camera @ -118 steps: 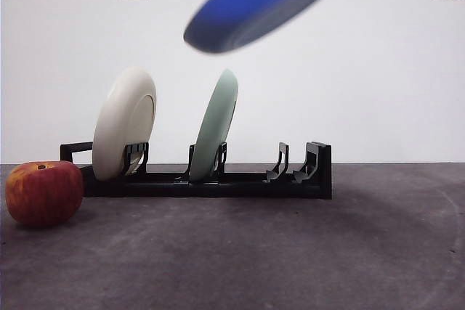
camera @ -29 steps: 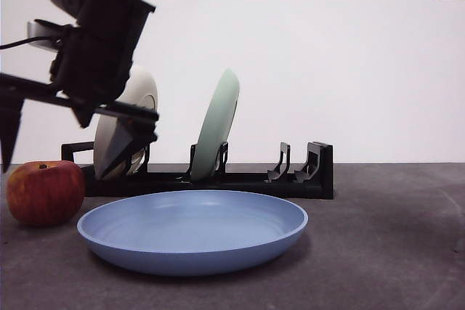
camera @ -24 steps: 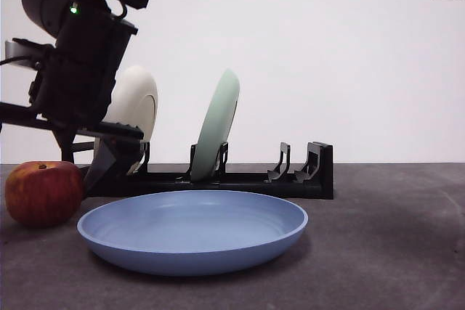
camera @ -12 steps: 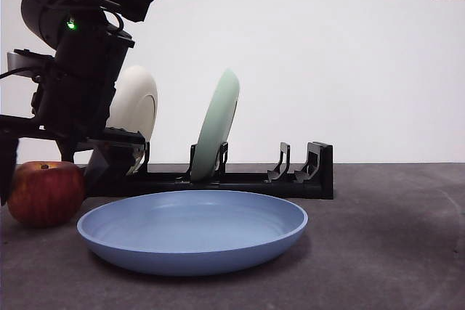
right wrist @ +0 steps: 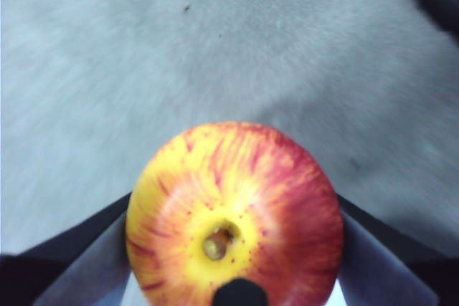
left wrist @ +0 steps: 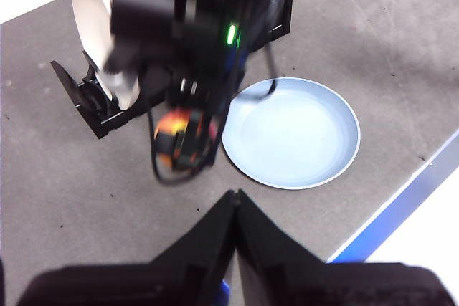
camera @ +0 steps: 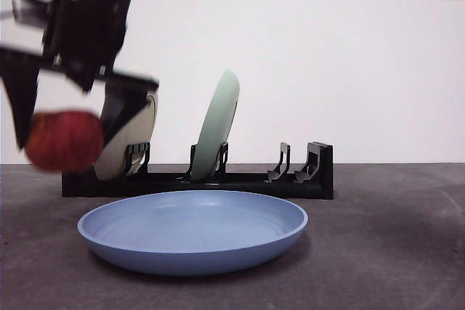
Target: Take the blue plate from the plate rack,put the plate on the table,take the apple from the table,put the apple in the plate
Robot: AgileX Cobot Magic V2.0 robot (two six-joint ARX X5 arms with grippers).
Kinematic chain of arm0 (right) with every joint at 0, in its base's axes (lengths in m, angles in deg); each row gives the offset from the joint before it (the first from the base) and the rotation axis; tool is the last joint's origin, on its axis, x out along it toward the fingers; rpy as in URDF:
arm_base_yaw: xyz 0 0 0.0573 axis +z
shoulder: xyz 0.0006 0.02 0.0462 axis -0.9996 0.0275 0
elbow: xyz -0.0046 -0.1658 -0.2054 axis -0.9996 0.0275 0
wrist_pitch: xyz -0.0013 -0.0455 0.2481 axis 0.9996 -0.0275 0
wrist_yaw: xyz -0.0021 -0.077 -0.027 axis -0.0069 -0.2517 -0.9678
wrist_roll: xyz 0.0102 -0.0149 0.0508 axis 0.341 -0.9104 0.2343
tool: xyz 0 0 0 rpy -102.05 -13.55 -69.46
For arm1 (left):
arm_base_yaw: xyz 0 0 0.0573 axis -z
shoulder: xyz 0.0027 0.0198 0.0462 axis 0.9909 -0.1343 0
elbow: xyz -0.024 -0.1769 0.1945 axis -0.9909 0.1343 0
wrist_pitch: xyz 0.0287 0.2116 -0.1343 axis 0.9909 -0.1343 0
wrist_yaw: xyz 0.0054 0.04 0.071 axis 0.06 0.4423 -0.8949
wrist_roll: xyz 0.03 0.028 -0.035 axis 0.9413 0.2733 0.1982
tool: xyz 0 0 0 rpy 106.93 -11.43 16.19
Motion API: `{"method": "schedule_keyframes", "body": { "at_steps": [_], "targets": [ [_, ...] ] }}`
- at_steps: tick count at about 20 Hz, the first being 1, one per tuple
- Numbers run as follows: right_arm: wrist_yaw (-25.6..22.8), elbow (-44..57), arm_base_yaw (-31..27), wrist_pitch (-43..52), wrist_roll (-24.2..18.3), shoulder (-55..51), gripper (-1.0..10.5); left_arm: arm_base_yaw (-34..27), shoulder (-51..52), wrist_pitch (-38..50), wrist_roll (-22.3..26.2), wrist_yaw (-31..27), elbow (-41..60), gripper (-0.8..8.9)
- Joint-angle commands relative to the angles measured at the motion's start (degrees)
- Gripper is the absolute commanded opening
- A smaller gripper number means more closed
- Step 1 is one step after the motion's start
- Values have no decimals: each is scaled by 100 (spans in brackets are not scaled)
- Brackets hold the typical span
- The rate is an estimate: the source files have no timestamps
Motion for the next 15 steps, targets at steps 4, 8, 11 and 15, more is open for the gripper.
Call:
{"method": "schedule_keyframes", "body": {
  "at_steps": [4, 8, 11, 15],
  "targets": [
    [-743, -142, 275, -901, -542, -295, 60, -17, 28, 26, -48, -11, -4, -7],
    [-1073, -140, 424, -1152, -627, -715, 60, -17, 28, 26, -63, -13, -4, -7],
    [-1248, -136, 426, -1209, -680, -1064, 60, -17, 28, 26, -61, -15, -4, -7],
    [-1342, 79, 426, -1355, -682, -1626, 60, -17, 28, 26, -39, -20, -4, -7]
  ]
}}
